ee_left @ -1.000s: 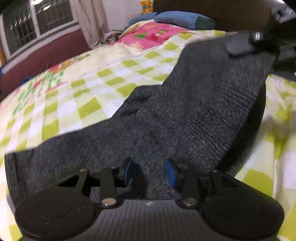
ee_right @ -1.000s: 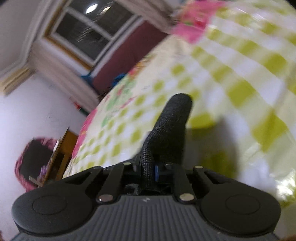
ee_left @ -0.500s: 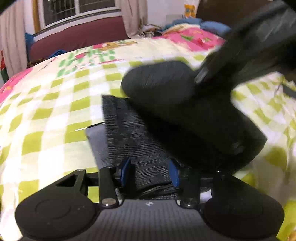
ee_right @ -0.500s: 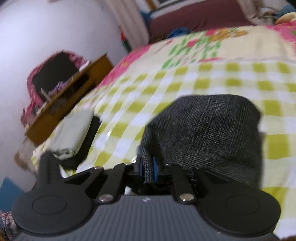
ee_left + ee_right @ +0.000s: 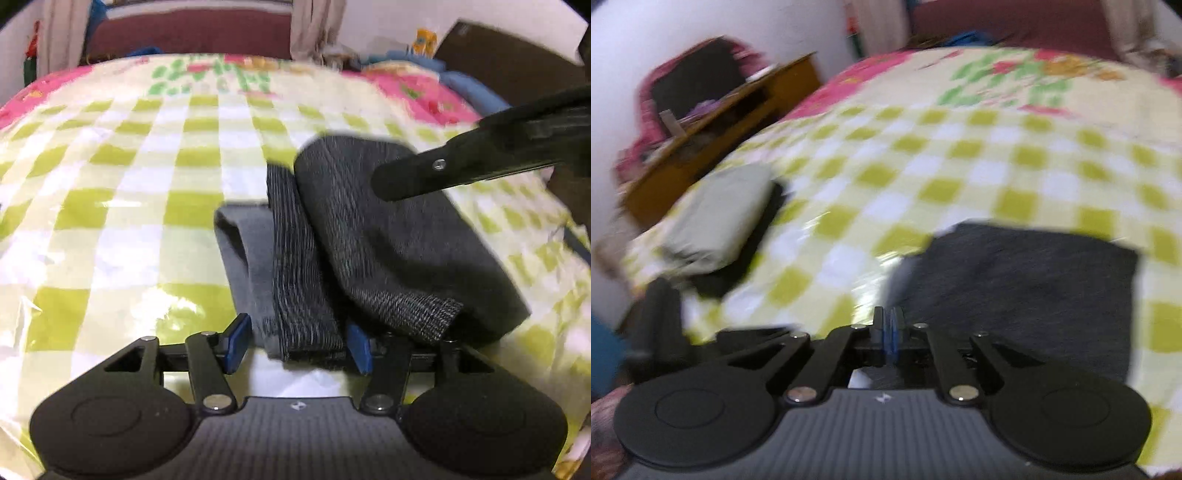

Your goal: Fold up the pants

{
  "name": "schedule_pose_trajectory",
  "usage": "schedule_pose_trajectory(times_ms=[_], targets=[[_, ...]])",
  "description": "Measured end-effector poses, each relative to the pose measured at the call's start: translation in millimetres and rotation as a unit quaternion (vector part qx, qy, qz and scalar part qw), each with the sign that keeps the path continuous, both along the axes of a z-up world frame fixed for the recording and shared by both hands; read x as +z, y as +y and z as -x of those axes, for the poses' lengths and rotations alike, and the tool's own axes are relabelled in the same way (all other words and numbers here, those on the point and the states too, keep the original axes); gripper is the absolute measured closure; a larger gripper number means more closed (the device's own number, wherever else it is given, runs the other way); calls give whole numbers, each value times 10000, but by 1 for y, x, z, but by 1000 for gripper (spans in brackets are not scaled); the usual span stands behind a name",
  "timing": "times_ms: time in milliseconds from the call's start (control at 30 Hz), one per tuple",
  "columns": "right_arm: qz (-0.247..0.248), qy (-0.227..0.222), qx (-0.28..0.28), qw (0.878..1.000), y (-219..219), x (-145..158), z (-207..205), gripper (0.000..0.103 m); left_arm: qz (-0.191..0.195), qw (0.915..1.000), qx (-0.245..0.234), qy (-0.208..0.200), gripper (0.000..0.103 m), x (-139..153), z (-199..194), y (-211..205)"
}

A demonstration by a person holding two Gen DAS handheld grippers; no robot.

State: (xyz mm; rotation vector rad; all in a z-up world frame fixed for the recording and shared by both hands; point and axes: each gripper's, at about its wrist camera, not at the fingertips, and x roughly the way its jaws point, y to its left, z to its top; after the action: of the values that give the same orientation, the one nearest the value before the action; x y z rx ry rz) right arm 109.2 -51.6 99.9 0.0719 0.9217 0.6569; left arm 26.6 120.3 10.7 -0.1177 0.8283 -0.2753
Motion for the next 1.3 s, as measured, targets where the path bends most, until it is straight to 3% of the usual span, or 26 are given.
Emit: schedule_pose_trajectory(times_ms=[67, 100, 133, 233, 333, 433, 533, 633, 667, 733, 800, 900, 1167, 1300], targets=[[66, -40, -170, 9998, -3, 3, -13, 81, 40, 9998, 65, -197, 34, 10, 8, 4], [135, -90, -124, 9998, -3, 5, -18, 64, 96, 9995, 80, -276, 34, 15, 15, 7], [231, -201, -43, 9995, 0, 7, -24, 56, 156, 9993, 81, -322, 34, 19, 21, 10], [541, -348, 223, 9977, 9, 13, -41, 54, 436, 9983, 124, -368, 33, 26, 33, 18], [721, -66, 331, 9968, 20, 6, -60, 51, 761, 9965, -1, -340, 31, 31, 30, 11], [911, 213, 369, 9949, 35, -5, -62, 49, 677, 9975, -57, -181, 30, 24, 14, -2], [1367, -11, 570, 9890, 47, -13, -55, 39, 474, 9988, -116, 93, 30, 12, 2, -21], [1727, -3, 612, 9831, 51, -24, -58, 40, 261, 9995, -125, 149, 30, 6, -3, -32], [1706, 56, 598, 9835, 49, -27, -60, 43, 238, 9995, -126, 146, 35, 7, -2, -35], [1536, 316, 572, 9860, 43, -30, -65, 69, 232, 9994, -151, 183, 51, 6, -4, -36], [1371, 375, 526, 9885, 38, -28, -64, 79, 365, 9989, -169, 222, 63, 5, -2, -35], [1125, 418, 423, 9919, 31, -20, -62, 87, 511, 9985, -115, 133, 72, 10, 1, -28], [466, 134, 340, 9982, 28, 27, -56, 90, 976, 9935, 228, -541, 77, 40, 23, 8], [759, 263, 526, 9954, 55, 4, -65, 89, 1128, 9931, 325, 49, 77, 20, 9, 21]])
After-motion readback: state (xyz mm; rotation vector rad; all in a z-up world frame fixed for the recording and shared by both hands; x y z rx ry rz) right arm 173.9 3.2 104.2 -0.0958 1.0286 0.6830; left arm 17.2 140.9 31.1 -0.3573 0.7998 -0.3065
